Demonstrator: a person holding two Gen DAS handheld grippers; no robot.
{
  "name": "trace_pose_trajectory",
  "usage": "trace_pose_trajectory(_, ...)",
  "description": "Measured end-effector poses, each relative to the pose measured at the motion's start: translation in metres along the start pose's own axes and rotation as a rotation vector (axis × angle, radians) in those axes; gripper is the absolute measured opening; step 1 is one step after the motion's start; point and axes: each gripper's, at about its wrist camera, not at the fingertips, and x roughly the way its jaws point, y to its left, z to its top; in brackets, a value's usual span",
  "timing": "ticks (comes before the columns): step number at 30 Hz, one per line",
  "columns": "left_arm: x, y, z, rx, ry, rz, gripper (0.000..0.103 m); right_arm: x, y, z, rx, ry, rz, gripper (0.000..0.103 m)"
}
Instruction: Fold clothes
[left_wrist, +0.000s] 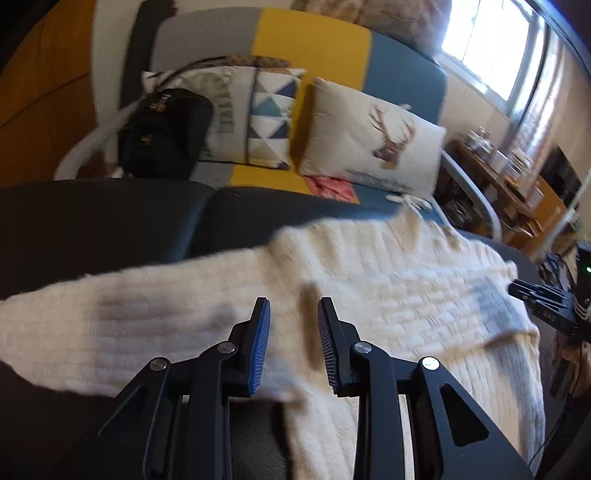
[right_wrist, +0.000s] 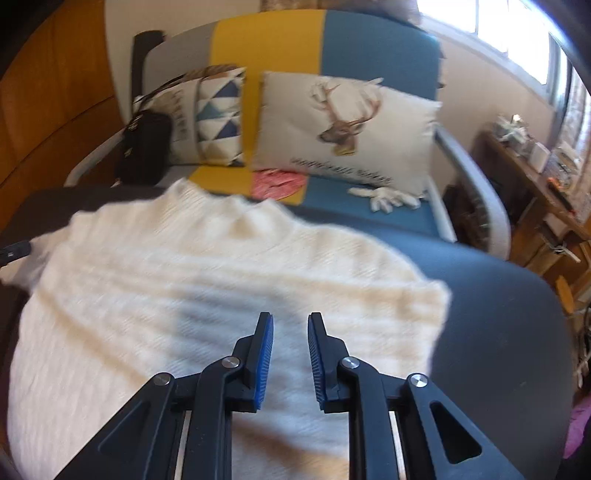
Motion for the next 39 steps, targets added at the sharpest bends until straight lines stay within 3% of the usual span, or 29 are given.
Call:
trace_pose_trajectory(1,0.006,-0.009,-0.005,0.029,0.025,-0.008,0.029,0.003,0.006,-0.003,-0.019,0.004,0.005,0.018)
trace_pose_trajectory(3,0.028,-0.026,-0.012,0.09,0.076,0.052,0.029,0.014,0.018,-0.006,-0.049,0.025,0.005,0.018)
trace_pose_trajectory(5,0.046,-0.032,-0.013,0.089,0.12,0.1,0.029,0.028,0.017,-0.011,-0.045,0.047,-0.017,0.018)
trace_pose_trajectory(7,0.044,-0.033,-0.007,0.056,0.08,0.121,0.029,0.03,0.014,-0.011,-0.024,0.043,-0.041,0.018)
trace_pose_trajectory(9,0.037,-0.035,-0.001,0.054,0.014,0.173,0.022,0.026,0.012,-0.006,-0.002,0.034,-0.072,0.018)
trace_pose_trajectory(10,0.033,-0.035,0.003,0.051,-0.002,0.162,0.021,0.024,0.01,-0.003,0.005,0.026,-0.106,0.018)
trace_pose_trajectory(13,0.022,-0.038,0.014,0.041,-0.052,0.129,0.021,0.008,0.009,0.009,0.055,-0.021,0.042,0.02)
trace_pose_trajectory(16,0.024,-0.054,0.02,0.076,-0.056,0.067,0.021,0.013,0.022,0.016,0.009,-0.007,0.115,0.02)
trace_pose_trajectory(18,0.038,-0.073,0.015,0.158,-0.011,0.044,0.021,0.038,0.032,0.018,-0.05,0.053,0.047,0.02)
trace_pose_trajectory(19,0.053,-0.084,0.011,0.212,0.026,0.075,0.021,0.05,0.033,0.017,-0.076,0.074,-0.008,0.019)
trace_pose_trajectory(21,0.077,-0.085,0.004,0.242,0.086,0.126,0.023,0.05,0.027,0.018,-0.053,0.038,-0.003,0.019)
trace_pose_trajectory(25,0.074,-0.077,0.014,0.185,0.053,0.138,0.024,0.043,0.012,0.023,0.013,0.04,0.006,0.019)
trace_pose_trajectory(28,0.049,-0.079,0.009,0.207,-0.039,0.154,0.024,0.011,-0.009,0.015,0.058,0.013,-0.008,0.019)
trace_pose_trajectory(31,0.052,-0.08,-0.003,0.204,-0.028,0.172,0.028,-0.011,-0.038,-0.004,0.147,0.029,0.025,0.022)
trace_pose_trajectory(33,0.059,-0.081,-0.01,0.197,-0.01,0.191,0.046,-0.016,-0.048,-0.022,0.165,0.054,-0.016,0.022)
trace_pose_trajectory(36,0.066,-0.083,-0.021,0.191,-0.007,0.219,0.051,0.0,-0.057,-0.046,0.168,0.13,-0.044,0.021)
trace_pose_trajectory(39,0.056,-0.087,-0.021,0.195,-0.03,0.238,0.052,-0.009,-0.06,-0.051,0.184,0.082,-0.043,0.021)
